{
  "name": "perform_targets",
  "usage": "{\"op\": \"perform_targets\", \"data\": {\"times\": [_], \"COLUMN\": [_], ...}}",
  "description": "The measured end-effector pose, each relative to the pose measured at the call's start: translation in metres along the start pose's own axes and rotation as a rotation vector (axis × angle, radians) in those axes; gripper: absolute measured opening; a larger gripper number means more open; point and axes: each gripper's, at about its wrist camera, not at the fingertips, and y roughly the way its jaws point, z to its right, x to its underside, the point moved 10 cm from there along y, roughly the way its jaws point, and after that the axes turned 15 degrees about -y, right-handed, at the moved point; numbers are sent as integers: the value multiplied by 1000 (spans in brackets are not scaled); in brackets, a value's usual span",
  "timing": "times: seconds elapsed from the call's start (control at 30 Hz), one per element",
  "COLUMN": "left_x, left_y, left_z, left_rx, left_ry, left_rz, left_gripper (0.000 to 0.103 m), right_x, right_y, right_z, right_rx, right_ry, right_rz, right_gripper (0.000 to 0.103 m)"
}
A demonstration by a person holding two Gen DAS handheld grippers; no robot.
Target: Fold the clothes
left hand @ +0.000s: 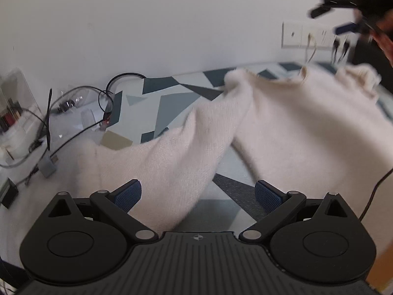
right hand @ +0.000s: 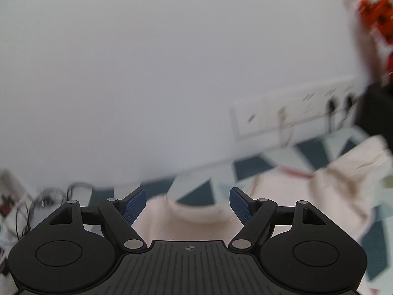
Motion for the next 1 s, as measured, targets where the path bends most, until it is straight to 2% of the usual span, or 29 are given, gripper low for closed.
{"op": "perform_targets", "data": {"times": [0.1, 0.2, 0.3, 0.4, 0.47, 0.5, 0.53, 0.57, 0.6, 0.63, 0.67, 0.7, 0.77, 0.87, 1.0], "left_x": [-6, -17, -23, -20, -22, -23, -25, -27, -29, -32, -34, -38, -49, -67, -66], "left_y": [32, 59, 89, 112, 118, 120, 121, 123, 123, 124, 125, 125, 120, 108, 124], "left_z": [3, 7, 8, 3, -4, -6, -8, -10, -10, -10, -12, -15, -25, -43, -48], "left_rx": [-96, -130, -184, -213, -222, -228, -231, -228, -214, -198, -190, -191, -203, -266, -301], "left_ry": [29, 67, 134, 104, 48, 30, 18, 7, -3, -17, -35, -57, -114, -155, -105], "left_rz": [-24, -55, -88, -159, -158, -154, -152, -151, -151, -153, -157, -158, -116, -23, -54], "left_gripper": [100, 100, 100, 96, 96, 96, 96, 90, 71, 57, 27, 17, 17, 17, 20], "right_x": [2, 11, 22, 30, 36, 38, 40, 41, 41, 38, 34, 31, 24, 18, 24], "right_y": [69, 136, 190, 232, 244, 247, 249, 252, 254, 252, 250, 248, 243, 241, 255], "right_z": [-4, -15, -32, -47, -51, -54, -56, -57, -57, -55, -53, -51, -47, -40, -38], "right_rx": [-66, -131, -181, -214, -233, -258, -280, -295, -305, -295, -286, -276, -257, -224, -178], "right_ry": [-36, -81, -121, -156, -152, -137, -122, -109, -99, -99, -99, -99, -99, -78, -45], "right_rz": [-60, -119, -181, -243, -267, -273, -279, -288, -288, -259, -230, -201, -142, -84, -92], "right_gripper": [70, 67, 54, 51, 49, 44, 31, 15, 9, 5, 4, 4, 4, 3, 3]}}
